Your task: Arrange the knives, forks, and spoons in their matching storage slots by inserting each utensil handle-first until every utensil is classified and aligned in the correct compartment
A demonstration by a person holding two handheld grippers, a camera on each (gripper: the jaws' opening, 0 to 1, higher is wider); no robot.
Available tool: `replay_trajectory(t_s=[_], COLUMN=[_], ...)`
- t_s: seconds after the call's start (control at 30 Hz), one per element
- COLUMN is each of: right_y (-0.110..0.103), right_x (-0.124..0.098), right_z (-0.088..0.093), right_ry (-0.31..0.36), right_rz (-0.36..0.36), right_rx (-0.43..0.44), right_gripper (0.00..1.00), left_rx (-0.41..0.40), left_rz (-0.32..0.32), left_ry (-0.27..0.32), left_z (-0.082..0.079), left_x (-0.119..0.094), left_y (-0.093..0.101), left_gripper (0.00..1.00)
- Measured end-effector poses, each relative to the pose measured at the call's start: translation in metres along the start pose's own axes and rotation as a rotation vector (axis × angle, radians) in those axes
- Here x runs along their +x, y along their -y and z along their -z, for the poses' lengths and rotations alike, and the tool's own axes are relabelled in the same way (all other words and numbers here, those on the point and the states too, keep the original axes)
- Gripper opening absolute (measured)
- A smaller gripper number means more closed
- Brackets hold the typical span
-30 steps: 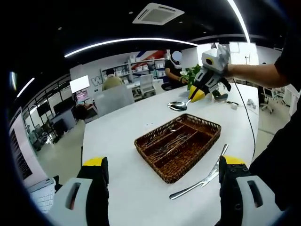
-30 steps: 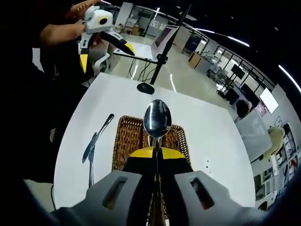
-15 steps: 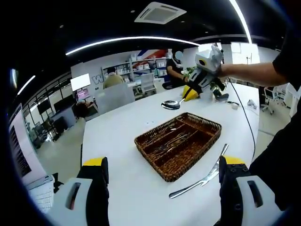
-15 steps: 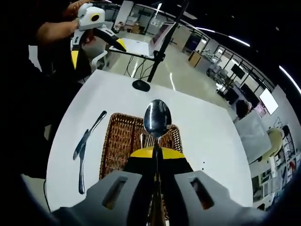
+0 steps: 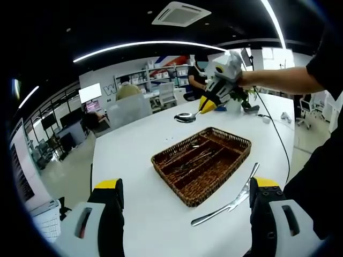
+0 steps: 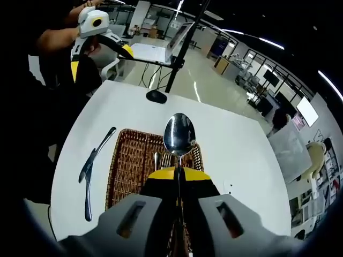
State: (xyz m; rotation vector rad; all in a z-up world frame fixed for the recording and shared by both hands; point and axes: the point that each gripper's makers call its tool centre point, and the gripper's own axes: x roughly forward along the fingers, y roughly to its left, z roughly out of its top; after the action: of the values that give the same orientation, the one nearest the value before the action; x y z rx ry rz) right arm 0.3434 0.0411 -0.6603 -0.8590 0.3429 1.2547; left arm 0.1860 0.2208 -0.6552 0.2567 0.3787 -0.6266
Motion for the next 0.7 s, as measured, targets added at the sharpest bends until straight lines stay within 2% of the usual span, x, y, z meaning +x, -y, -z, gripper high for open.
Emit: replay_trajectory(t_s=[0.33, 0.53, 0.7], right_y=[0.015, 0.029, 0.039], right_x=[0.021, 0.027, 0.034], right_z=[0.009, 0.009, 0.015], right_ry=[-0.033, -0.048, -0.077], right_rz=[-0.023, -0.023, -0.025], right_rx=[0.016, 0.023, 0.029], right_gripper=[0.0, 0.0, 0.0], left_rx=[-0.004, -0.002, -0.002], left_rz=[0.0, -0.004, -0.005], left_ry=[-0.01, -0.02, -0.021], left_z=[0.005, 0.007, 0.008], left_x=[0.0, -0.001, -0.001], left_y=[0.002, 0.0, 0.0], left_gripper=[1.0, 1.0, 1.0])
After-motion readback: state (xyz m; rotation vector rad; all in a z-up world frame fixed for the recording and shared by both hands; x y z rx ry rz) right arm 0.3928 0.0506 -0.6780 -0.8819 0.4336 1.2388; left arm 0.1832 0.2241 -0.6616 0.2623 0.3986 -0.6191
